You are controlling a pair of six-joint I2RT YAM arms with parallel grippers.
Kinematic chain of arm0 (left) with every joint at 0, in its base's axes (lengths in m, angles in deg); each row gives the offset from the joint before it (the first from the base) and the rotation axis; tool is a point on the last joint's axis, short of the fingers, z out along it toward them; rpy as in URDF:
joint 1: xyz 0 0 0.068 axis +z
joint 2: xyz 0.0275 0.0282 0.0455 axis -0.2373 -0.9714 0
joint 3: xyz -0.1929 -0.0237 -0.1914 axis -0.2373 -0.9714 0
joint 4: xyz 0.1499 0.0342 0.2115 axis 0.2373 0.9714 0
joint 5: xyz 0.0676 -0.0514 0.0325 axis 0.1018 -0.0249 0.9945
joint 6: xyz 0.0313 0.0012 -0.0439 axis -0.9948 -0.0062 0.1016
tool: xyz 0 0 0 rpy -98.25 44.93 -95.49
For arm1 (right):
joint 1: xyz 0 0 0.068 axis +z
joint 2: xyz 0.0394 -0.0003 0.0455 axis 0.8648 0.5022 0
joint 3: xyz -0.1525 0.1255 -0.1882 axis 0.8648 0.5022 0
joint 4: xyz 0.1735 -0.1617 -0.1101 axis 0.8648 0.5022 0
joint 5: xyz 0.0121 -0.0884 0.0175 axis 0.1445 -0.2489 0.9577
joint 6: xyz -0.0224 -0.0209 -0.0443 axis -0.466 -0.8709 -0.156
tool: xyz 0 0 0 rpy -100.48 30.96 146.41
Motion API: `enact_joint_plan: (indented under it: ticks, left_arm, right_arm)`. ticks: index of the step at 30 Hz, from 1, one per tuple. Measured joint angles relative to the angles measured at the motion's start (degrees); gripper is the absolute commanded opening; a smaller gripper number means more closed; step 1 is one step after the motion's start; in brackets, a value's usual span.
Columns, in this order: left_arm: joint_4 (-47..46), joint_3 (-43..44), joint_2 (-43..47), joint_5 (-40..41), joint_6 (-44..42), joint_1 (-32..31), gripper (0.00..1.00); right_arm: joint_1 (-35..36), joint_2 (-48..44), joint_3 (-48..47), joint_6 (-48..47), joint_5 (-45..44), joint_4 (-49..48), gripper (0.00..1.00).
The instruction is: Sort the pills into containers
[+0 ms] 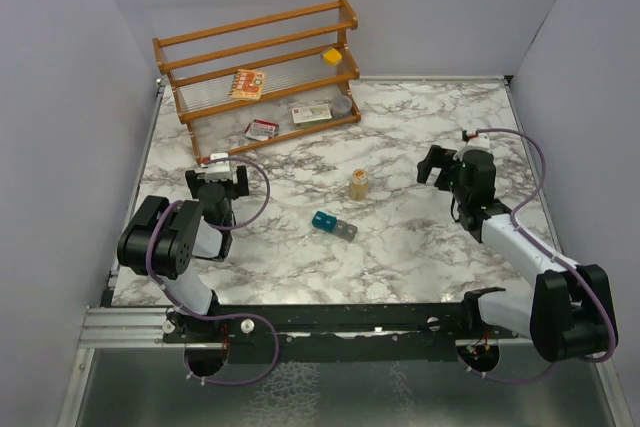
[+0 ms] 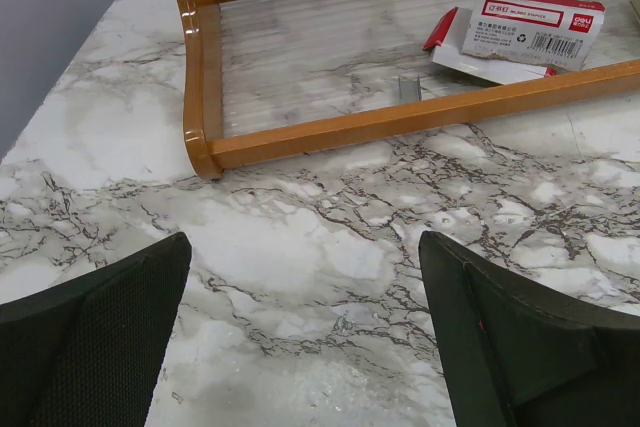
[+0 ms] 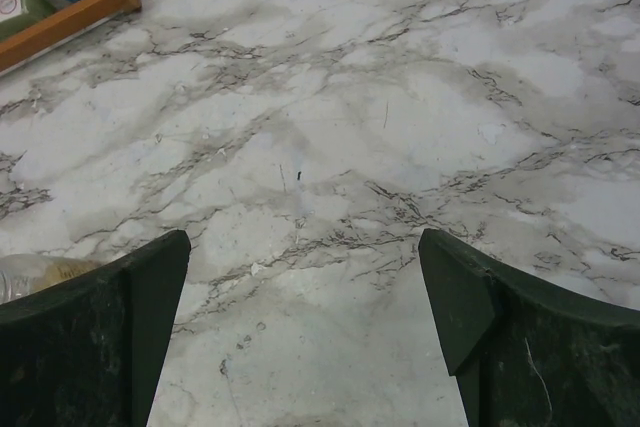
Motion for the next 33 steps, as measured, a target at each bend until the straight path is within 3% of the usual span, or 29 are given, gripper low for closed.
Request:
enact_joint_plan:
  ticks: [11,18,25,33]
  left_arm:
    - [0.0,0.0,0.0,0.0,0.0,0.0,0.99]
    - [0.0,0.0,0.0,0.0,0.0,0.0,0.99]
    - [0.0,0.0,0.0,0.0,0.0,0.0,0.99]
    - [0.02,-0.02,0.0,0.02,-0.02,0.0,0.99]
  right_arm:
    - [-0.02,1.2,-0.63,2.38,-1.49,1.25,1.0]
    - [-0.02,10.78,-12.41,6.32,-5.75,9.99,1.0]
    - [-0.02,12.17,-10.91,2.05,1.36,8.9,1.0]
    - [0.0,-0.42,-1.99,-0.48,6.4,5.84,1.0]
